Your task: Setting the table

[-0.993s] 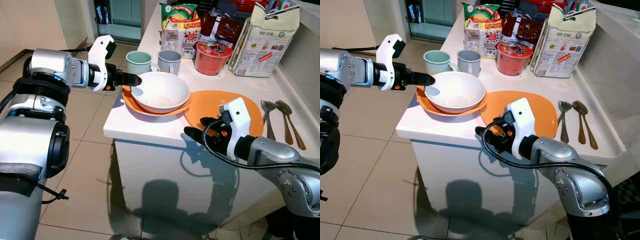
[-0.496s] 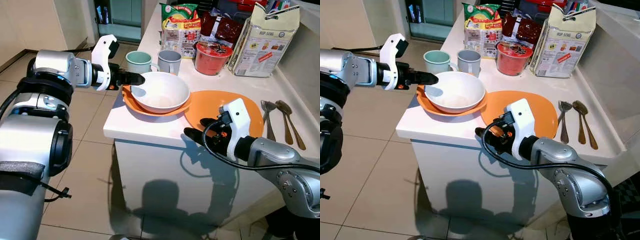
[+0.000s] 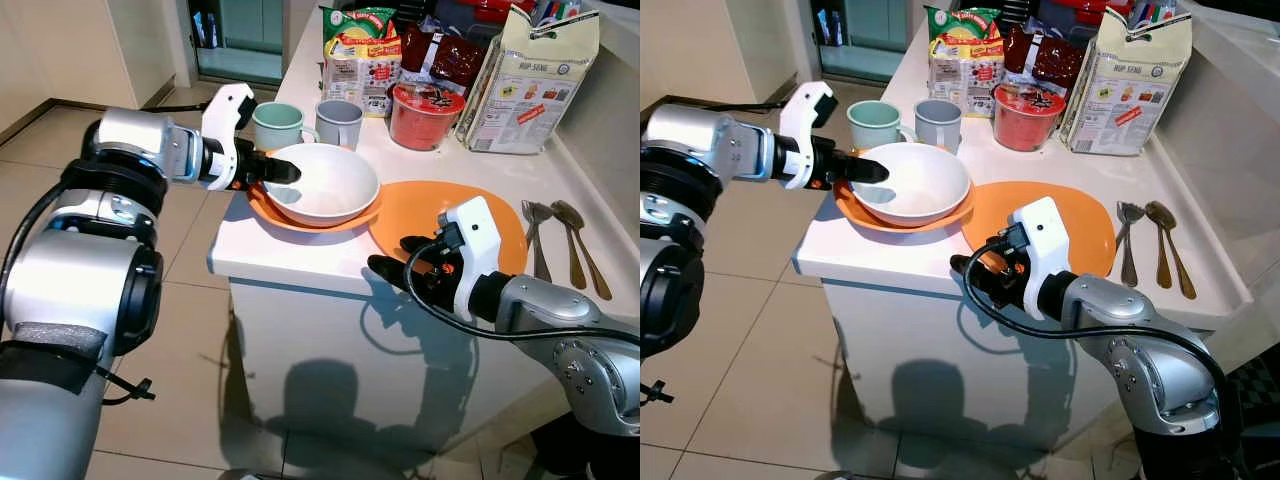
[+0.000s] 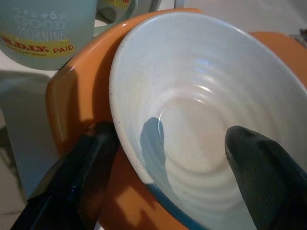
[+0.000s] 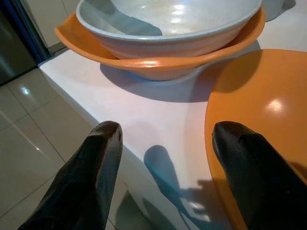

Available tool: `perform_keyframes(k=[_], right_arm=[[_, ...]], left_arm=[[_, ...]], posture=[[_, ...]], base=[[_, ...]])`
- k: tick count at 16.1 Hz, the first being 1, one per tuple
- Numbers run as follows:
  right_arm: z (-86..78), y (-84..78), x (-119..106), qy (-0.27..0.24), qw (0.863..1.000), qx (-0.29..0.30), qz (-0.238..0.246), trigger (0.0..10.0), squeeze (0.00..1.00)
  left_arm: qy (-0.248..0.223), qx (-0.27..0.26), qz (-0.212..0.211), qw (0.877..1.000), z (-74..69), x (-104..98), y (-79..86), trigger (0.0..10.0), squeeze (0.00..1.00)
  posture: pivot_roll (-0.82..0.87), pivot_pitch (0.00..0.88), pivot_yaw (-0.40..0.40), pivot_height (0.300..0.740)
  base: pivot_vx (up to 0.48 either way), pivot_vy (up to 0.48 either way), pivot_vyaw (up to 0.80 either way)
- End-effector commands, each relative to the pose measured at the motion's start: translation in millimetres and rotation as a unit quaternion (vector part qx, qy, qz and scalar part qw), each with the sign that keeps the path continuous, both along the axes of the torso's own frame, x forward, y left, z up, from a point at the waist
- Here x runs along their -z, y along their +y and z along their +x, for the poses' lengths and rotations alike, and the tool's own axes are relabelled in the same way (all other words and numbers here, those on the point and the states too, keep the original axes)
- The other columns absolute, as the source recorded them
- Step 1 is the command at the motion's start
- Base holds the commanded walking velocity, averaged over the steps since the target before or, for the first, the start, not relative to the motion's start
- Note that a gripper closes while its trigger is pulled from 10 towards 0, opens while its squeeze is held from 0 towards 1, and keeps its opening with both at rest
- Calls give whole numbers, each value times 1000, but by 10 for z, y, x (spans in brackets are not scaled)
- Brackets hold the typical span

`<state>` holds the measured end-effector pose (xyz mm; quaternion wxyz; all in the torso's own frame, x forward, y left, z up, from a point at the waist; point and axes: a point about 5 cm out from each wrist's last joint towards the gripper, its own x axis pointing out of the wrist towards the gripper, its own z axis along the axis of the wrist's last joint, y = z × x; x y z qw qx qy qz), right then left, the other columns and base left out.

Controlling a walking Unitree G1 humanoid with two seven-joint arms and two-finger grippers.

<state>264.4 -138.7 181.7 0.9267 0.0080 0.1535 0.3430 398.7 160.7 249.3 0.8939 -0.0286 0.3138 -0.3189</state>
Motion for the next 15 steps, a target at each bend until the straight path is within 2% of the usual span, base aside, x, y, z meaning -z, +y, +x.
perform_keyframes(k=[1,5,6,7,9,15], right_arm=[[-4,-17,-23,-3,1000,-2,-7,10000,0],[-1,-13,-28,-5,1000,-1,-7,10000,0],[0,-15,-28,-5,1000,0,-7,10000,0],[1,-16,-28,-6,1000,1,-7,10000,0],[2,-17,-26,-6,1000,1,-7,10000,0],[16,-18,-22,-5,1000,3,-8,10000,0]], left_arm=[[11,9,21,1000,-6,79,-40,10000,0],[16,22,32,999,-13,144,-103,10000,0],[15,21,31,999,-11,143,-105,9647,0],[14,19,30,999,-9,141,-105,3843,0],[13,18,30,999,-6,141,-103,0,0],[8,20,36,999,-3,142,-88,0,0]], posture=[[17,0,-48,740],[14,0,-45,740],[13,0,-44,740],[14,0,-43,740],[16,0,-45,740],[17,0,-47,740]], base=[[0,0,0],[0,0,0],[0,0,0],[0,0,0],[0,0,0],[0,0,0]])
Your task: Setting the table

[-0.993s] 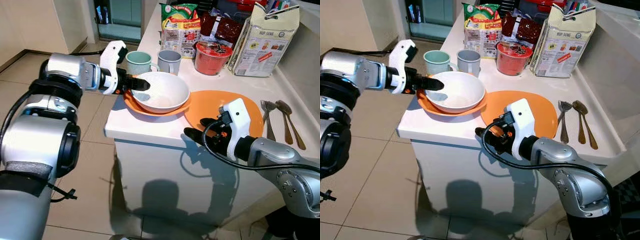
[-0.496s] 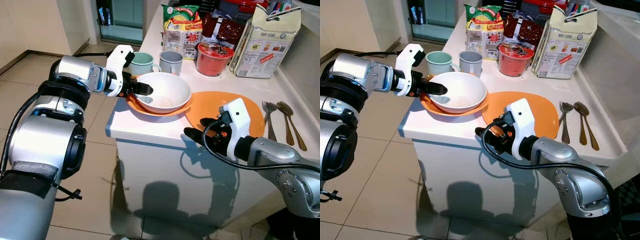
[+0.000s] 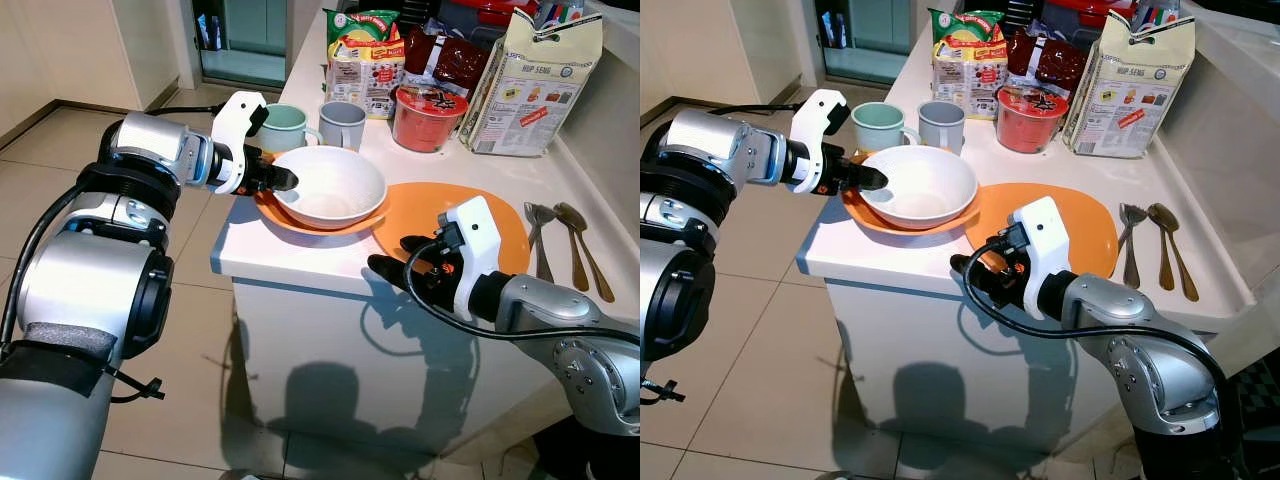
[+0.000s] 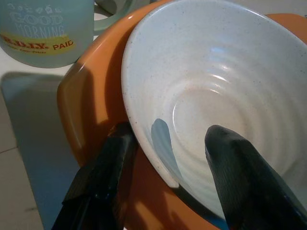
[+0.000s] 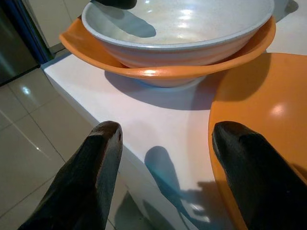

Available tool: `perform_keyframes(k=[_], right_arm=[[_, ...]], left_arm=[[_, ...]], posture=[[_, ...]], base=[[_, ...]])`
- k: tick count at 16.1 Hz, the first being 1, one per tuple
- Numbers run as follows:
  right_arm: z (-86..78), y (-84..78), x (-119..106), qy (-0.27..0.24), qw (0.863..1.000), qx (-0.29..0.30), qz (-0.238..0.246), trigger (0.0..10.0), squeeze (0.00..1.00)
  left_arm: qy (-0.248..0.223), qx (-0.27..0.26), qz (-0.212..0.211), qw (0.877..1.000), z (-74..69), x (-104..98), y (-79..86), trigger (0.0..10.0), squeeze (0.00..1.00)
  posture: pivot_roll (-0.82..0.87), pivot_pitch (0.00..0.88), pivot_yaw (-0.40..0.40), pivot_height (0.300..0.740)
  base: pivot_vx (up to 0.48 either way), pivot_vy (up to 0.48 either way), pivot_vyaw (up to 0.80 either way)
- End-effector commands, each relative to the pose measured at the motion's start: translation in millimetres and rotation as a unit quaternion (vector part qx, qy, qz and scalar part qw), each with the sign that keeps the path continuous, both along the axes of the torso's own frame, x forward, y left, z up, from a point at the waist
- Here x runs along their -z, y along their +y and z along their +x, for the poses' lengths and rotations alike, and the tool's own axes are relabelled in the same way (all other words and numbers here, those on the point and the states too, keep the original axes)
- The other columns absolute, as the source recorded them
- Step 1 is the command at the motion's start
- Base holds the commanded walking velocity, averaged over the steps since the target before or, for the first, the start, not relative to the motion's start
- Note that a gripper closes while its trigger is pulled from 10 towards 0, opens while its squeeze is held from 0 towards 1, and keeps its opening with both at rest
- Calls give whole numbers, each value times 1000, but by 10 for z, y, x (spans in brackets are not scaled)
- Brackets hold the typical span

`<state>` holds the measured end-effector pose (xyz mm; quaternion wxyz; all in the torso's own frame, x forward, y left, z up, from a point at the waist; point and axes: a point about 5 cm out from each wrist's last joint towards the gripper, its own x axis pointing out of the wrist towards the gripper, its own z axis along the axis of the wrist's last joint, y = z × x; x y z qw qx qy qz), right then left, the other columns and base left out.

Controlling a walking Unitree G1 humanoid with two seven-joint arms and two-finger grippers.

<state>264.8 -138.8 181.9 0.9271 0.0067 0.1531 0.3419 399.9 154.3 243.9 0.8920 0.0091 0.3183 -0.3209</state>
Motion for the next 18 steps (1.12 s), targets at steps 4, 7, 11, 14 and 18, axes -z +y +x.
perform_keyframes(k=[4,7,11,14,18], right_arm=[[21,-15,-25,-6,1000,0,-5,10000,0],[26,0,-38,-10,1000,-7,-2,10000,0],[-5,68,-126,-36,998,-40,26,10000,0],[-62,113,-166,-50,996,-66,36,10000,0],[-22,-33,-251,-75,996,-44,37,10000,0]], left_arm=[[14,5,-2,1000,-14,76,-23,0,0],[12,4,-5,1000,-13,66,-16,0,0],[11,-1,-10,1000,-12,49,17,0,0],[9,-7,-12,1000,-12,30,62,0,0],[-24,-24,-34,999,10,-163,152,0,0]], posture=[[18,0,-50,740],[20,0,-54,740],[23,0,-52,740],[16,0,-43,740],[18,0,-34,740]], base=[[0,0,0],[0,0,0],[0,0,0],[0,0,0],[0,0,0]])
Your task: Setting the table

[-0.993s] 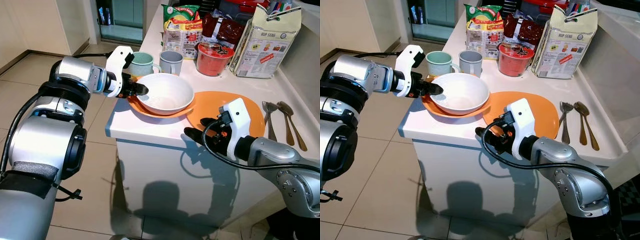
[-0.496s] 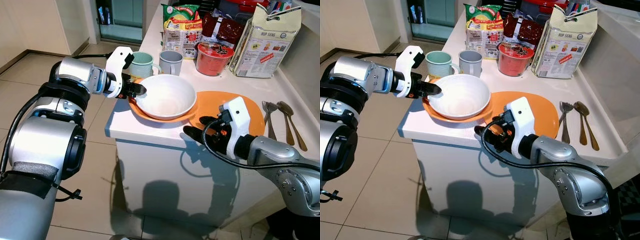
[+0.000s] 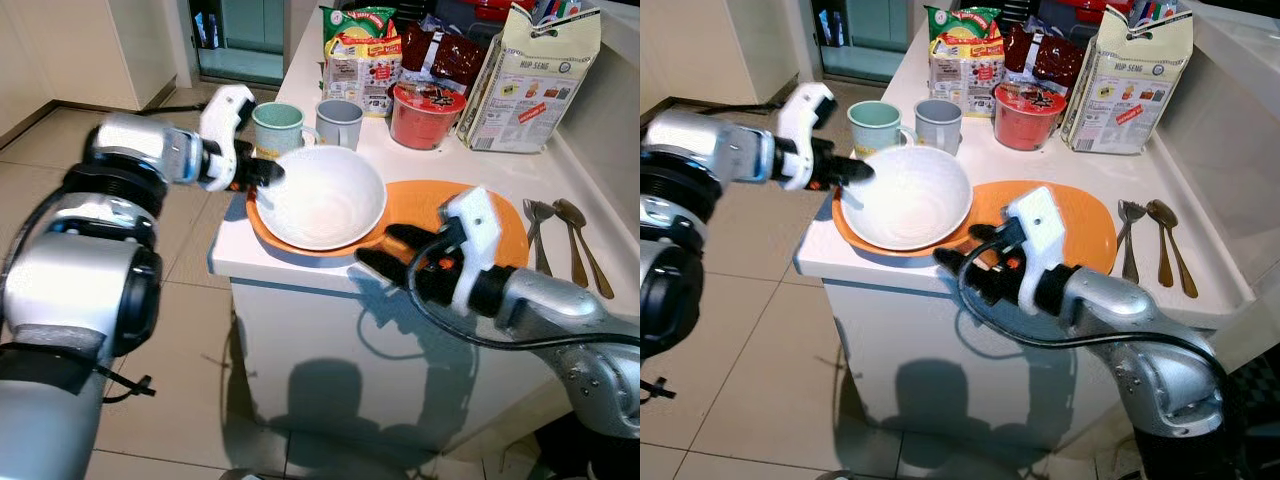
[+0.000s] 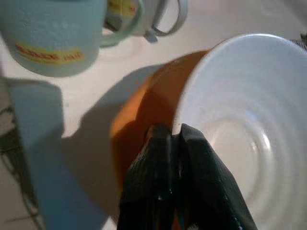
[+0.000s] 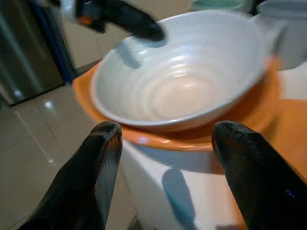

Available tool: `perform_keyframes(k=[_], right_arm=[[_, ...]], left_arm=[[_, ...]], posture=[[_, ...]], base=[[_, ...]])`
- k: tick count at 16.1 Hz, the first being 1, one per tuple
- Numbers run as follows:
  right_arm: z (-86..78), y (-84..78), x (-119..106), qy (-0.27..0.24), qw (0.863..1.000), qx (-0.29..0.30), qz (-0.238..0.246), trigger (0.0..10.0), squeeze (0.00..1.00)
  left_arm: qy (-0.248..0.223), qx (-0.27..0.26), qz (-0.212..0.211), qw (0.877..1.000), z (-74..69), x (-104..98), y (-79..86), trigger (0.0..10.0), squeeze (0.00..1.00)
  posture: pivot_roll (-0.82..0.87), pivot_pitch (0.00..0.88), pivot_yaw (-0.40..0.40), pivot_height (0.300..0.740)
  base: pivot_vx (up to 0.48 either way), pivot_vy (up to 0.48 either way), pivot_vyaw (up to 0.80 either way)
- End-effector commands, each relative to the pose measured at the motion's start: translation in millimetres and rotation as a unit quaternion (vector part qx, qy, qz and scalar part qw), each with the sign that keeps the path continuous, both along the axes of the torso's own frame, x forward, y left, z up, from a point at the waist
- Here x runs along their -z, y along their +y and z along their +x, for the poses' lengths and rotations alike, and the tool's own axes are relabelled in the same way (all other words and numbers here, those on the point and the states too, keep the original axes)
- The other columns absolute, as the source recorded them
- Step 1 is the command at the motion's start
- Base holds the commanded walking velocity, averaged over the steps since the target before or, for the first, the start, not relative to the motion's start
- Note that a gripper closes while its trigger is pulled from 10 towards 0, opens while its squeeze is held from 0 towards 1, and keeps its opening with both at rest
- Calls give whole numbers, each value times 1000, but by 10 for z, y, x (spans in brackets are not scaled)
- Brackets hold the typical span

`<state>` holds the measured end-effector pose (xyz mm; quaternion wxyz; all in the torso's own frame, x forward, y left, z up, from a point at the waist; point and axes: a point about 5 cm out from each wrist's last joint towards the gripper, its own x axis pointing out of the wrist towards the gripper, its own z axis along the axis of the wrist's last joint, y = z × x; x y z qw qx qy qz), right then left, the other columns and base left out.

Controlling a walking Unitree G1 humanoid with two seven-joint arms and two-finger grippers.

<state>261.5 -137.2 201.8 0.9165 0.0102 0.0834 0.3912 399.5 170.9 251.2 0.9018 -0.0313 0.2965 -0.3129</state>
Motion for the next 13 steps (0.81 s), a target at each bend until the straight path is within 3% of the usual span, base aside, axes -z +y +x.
perform_keyframes(k=[1,3,6,9,13], right_arm=[[27,-84,-84,-19,1000,11,8,10000,0],[73,-144,-168,-39,999,25,25,10000,0],[197,-301,-407,-84,992,68,70,10000,0],[253,-282,-561,-99,984,82,126,10000,0],[349,-213,-587,-101,970,132,177,10000,0]], left_arm=[[-23,-4,7,1000,19,-133,5,0,0],[-43,-20,3,999,35,-216,43,0,0],[-76,-20,-38,996,40,-421,8,0,0],[-99,-26,-71,992,48,-555,-26,0,0],[-143,-43,-116,982,62,-759,-112,0,0]], posture=[[22,0,-36,740],[31,0,-40,740],[42,0,-55,740],[32,0,-47,740],[68,0,-37,740]], base=[[0,0,0],[0,0,0],[0,0,0],[0,0,0],[0,0,0]])
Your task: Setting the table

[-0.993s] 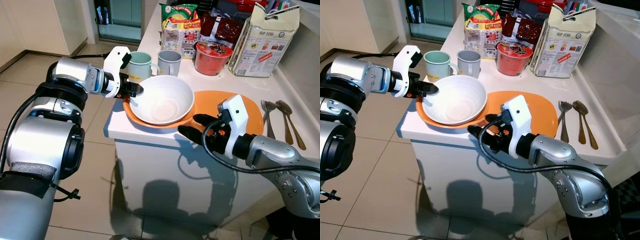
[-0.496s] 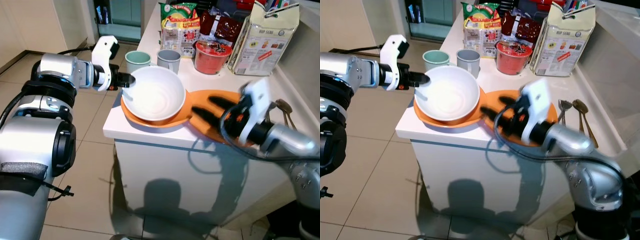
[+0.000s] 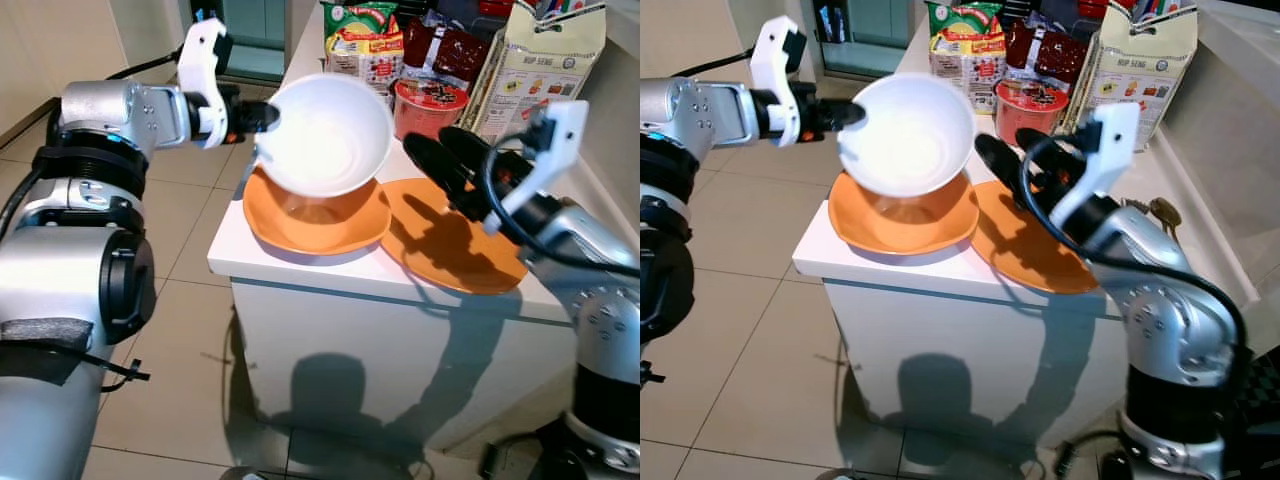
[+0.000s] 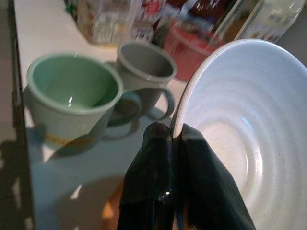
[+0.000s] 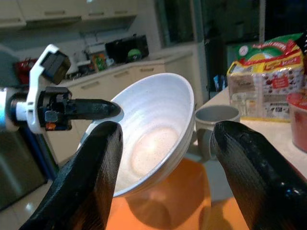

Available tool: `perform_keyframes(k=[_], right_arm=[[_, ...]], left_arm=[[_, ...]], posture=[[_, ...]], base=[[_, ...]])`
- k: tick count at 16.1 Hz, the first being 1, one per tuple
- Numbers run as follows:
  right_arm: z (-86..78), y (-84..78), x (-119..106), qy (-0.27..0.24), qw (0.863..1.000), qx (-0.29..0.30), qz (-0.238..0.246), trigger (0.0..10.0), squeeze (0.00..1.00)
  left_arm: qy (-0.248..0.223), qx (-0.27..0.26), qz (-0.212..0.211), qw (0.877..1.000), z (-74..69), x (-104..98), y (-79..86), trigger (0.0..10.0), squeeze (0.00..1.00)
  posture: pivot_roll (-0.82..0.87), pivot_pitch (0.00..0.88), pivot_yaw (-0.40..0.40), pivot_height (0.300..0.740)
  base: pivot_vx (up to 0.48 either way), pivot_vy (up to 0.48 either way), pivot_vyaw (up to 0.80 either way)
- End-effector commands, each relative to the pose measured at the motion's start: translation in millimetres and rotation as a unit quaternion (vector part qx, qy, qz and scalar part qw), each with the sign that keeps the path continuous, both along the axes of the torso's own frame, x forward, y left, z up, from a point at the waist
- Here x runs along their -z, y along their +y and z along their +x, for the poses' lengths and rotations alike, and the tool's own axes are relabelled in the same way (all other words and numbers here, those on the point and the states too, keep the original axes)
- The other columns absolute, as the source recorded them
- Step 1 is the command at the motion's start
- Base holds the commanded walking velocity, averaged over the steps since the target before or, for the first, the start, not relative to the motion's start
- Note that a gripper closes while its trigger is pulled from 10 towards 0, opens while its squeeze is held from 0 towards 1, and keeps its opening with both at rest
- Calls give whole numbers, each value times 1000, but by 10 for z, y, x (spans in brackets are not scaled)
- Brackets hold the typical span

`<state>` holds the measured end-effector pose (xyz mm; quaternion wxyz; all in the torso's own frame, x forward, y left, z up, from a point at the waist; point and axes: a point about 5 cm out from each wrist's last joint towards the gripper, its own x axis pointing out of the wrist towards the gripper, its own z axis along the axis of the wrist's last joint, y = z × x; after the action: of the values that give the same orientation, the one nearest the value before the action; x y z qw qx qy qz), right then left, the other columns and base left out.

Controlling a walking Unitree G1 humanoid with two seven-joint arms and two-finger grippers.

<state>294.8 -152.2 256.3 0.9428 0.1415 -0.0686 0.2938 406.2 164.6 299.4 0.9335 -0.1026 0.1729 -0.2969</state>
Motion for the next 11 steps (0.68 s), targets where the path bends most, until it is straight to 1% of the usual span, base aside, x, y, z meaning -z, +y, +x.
perform_keyframes(k=[1,2,3,4,5,6,7,8,9,10,11], right_arm=[[46,-60,-35,-6,999,41,28,10000,0],[60,-54,-39,-7,998,50,37,10000,0],[68,-44,-46,-9,997,58,45,10000,0],[68,-10,-91,-19,996,69,61,10000,0],[60,6,-113,-24,995,72,65,10000,0],[-15,85,-166,-49,995,63,56,10000,0],[-39,106,-179,-57,995,65,53,10000,0],[-49,122,-188,-61,994,66,56,10000,0],[-71,166,-215,-77,992,86,54,10000,0],[-78,193,-221,-88,991,98,35,10000,0],[-87,249,-221,-110,985,133,-13,10000,0]], left_arm=[[-88,-18,-44,995,6,-397,-54,0,0],[-112,-40,-52,992,14,-462,-48,0,0],[-136,-60,-50,988,17,-513,-43,0,0],[-196,-104,3,975,1,-585,-50,0,0],[-233,-113,27,965,-28,-619,-79,0,0],[-292,-128,-2,948,-217,-670,-251,392,0],[-325,-138,9,936,-315,-634,-280,0,0],[-348,-146,24,926,-377,-597,-287,0,0],[-387,-160,17,908,-561,-472,-315,0,0],[-386,-174,-2,906,-628,-419,-305,0,0],[-385,-196,-7,902,-792,-296,-274,4706,0]], posture=[[72,0,-33,740],[73,0,-31,740],[73,0,-27,740],[68,0,-25,740],[62,0,-24,740],[54,0,-33,740],[53,0,-39,740],[48,0,-43,740],[40,0,-45,740],[32,0,-36,740],[28,0,-32,740]], base=[[0,0,0],[0,0,0],[0,0,0],[0,0,0],[0,0,0],[0,0,0],[0,0,0],[0,0,0],[0,0,0],[0,0,0],[0,0,0]])
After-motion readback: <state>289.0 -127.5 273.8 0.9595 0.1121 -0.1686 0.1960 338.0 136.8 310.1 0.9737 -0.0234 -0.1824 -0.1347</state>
